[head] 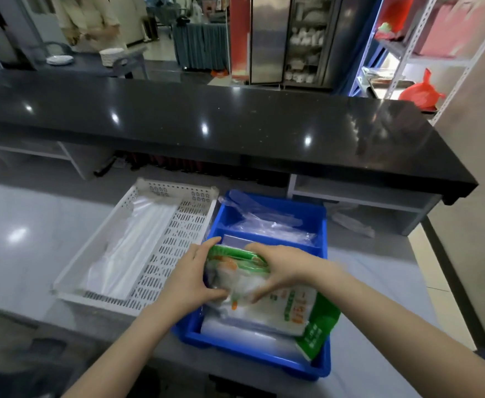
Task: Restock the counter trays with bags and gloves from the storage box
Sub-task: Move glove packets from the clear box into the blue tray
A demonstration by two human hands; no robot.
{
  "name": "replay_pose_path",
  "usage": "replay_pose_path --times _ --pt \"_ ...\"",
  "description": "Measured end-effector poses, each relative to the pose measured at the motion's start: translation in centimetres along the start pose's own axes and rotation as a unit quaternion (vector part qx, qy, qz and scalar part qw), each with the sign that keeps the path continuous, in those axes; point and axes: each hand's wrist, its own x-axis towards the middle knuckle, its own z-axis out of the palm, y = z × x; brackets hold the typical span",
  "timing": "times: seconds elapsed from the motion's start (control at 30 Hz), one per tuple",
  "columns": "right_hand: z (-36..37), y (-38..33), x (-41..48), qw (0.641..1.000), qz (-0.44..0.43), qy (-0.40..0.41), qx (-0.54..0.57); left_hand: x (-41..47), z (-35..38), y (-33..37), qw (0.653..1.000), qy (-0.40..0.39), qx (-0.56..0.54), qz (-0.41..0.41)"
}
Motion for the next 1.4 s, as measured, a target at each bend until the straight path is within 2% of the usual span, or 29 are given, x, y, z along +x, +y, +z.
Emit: replay_pose_path --times 0.1,0.23,0.33,0.53,0.73,0.9,1.03,1.13,1.23,1.4 --pt "-1.5 0.9 -0.2 0.995 0.010 -0.024 0.101 -0.7 -1.3 0.1 0.999 0.018 0.004 0.027" --pt "-1.6 1.7 0.7 0.998 0.000 0.004 0.062 -0.9 -1.9 1.7 0.980 0.109 0.097 0.132" --pt "-1.4 1.7 1.3 0.999 -0.005 0.022 0.032 -0.3 -1.4 2.6 0.976 0.066 0.127 0.166" --pt "-1.3 2.0 1.6 1.000 0.002 -0.004 -0.003 0.9 -1.5 1.3 0.984 -0.025 0.062 0.163" --pt "-3.1 1.4 1.6 0.999 0.013 0.019 -0.026 3.2 -2.7 0.7 0.980 -0.043 0.030 0.192" --pt "-9.0 2.5 -0.6 0.993 0.079 0.090 -0.023 6.2 -3.5 1.0 0.975 -0.048 0.031 0.215" --pt "-12.7 4.0 -3.1 0.973 0.162 0.152 -0.056 9.6 -2.6 1.5 0.974 -0.061 0.035 0.214" --pt "-13.6 5.0 -4.6 0.957 0.216 0.161 -0.105 12.7 -0.4 1.6 0.975 -0.055 0.051 0.210" --pt "-13.7 5.9 -5.4 0.937 0.253 0.173 -0.165 15.8 2.3 2.2 0.970 -0.091 0.095 0.206" --pt "-13.2 7.5 -6.0 0.929 0.250 0.204 -0.182 19.2 6.1 3.0 0.953 -0.150 0.194 0.175"
